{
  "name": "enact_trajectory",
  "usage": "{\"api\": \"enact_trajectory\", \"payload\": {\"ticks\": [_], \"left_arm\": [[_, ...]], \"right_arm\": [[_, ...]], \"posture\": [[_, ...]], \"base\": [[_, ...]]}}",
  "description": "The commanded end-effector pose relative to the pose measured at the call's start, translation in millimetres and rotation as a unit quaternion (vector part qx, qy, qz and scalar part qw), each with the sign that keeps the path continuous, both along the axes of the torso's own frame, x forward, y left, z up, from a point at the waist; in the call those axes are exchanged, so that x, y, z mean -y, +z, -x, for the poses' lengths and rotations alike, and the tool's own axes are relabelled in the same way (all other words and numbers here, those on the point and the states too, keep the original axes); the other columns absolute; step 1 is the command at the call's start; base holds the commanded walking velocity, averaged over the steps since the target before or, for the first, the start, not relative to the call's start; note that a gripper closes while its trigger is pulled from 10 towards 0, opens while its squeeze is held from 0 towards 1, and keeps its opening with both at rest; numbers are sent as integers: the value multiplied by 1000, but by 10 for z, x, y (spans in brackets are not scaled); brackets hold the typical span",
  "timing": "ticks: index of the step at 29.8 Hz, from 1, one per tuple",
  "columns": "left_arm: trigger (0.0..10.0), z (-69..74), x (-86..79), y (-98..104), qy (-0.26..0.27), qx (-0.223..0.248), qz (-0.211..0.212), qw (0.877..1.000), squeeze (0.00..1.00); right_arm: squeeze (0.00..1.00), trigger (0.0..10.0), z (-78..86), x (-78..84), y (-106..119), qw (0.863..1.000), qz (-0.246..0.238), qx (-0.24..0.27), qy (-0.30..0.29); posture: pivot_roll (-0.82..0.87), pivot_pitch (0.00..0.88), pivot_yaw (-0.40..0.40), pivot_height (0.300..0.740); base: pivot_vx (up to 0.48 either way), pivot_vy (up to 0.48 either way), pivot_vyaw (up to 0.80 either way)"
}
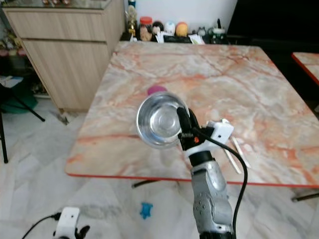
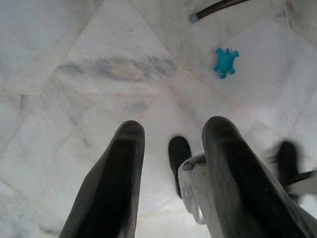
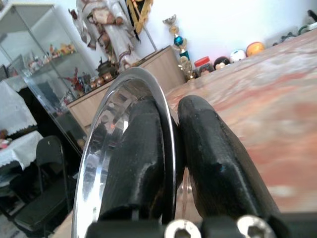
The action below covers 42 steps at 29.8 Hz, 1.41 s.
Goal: Setting the table
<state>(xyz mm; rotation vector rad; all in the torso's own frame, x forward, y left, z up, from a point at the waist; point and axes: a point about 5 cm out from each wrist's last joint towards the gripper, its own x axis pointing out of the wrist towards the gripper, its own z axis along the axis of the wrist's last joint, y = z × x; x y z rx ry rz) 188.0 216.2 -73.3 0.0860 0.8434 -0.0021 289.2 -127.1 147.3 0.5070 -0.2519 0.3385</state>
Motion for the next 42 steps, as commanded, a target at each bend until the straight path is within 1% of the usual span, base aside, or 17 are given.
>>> {"api": "enact_trajectory", "payload": {"ticks": [1,16,31,35,37,38,40,42], "left_arm": [[10000,25,65,-28,-6,-8,5,1000,0],[10000,19,69,-26,-6,-7,5,1000,0],[10000,21,71,-27,-6,-7,4,1000,0],[10000,24,69,-28,-6,-7,5,1000,0],[10000,24,66,-27,-5,-7,5,1000,0],[10000,25,64,-27,-5,-7,4,1000,0],[10000,30,59,-29,-6,-8,4,1000,0],[10000,30,59,-30,-7,-9,3,1000,0]], "right_arm": [[0,10000,11,42,40,1000,-4,8,-15],[0,10000,4,76,31,1000,-12,2,-27],[0,10000,0,97,41,999,-10,3,-31],[0,10000,22,114,44,1000,5,3,-28],[0,10000,60,192,51,999,32,5,-32],[0,10000,94,311,53,998,45,3,-44],[0,10000,155,489,51,996,66,-1,-61],[0,10000,181,551,49,995,76,-3,-65]], "posture": [[-2,63,5,740],[-7,64,7,740],[-9,65,5,740],[-12,66,2,740],[-16,68,3,740],[-25,68,4,740],[-31,68,4,740],[-35,67,3,740]], "base": [[0,-480,0],[0,-480,0],[0,-480,0],[0,-480,0],[0,-480,0],[0,-480,0],[0,-480,0],[0,-480,0]]}}
